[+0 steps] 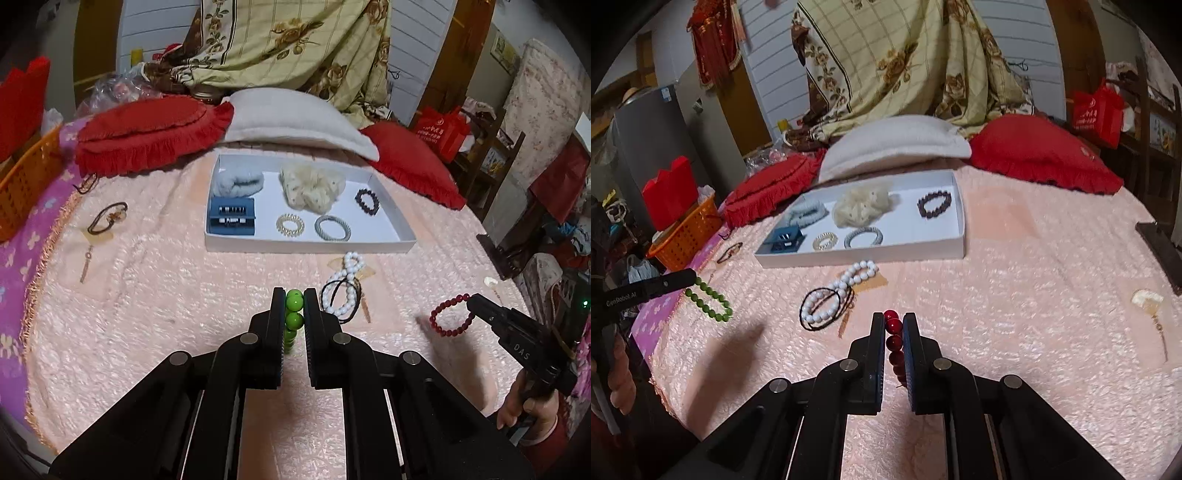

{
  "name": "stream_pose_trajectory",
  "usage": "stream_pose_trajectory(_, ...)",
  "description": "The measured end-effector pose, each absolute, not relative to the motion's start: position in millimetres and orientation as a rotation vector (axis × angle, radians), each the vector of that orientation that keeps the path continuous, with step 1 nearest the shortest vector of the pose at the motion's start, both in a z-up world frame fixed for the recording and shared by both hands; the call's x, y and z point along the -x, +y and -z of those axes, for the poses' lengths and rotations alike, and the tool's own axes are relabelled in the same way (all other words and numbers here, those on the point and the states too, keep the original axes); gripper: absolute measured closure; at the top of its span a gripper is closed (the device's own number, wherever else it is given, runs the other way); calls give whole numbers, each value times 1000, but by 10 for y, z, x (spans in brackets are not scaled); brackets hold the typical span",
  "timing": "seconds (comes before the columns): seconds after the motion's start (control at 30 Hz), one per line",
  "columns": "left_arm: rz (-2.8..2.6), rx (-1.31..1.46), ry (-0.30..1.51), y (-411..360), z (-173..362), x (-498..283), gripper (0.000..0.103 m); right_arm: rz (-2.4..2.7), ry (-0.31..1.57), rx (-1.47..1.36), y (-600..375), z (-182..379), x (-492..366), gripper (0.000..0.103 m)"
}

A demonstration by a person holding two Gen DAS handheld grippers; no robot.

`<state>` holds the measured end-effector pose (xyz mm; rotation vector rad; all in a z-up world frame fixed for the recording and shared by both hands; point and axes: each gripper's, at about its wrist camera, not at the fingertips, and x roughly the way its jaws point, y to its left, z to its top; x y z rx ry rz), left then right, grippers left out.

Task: Organize jewelry
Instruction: 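Grasp and lift green bead bracelet with left tool while right tool lifts red bracelet, then lower green and red bracelets into the white box and open both tools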

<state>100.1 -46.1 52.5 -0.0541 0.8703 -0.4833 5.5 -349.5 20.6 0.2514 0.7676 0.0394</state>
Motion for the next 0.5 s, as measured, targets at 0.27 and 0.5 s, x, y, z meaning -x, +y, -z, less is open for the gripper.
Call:
stream_pose_trajectory(0.27, 514, 75, 887, -476, -649, -1139, 95, -49, 738, -235, -3561, -393, -188, 94)
stream_pose_trajectory(0.5, 516, 19, 885, -717, -672, -1412, 95, -57, 731, -231, -3603, -509, -564, 94)
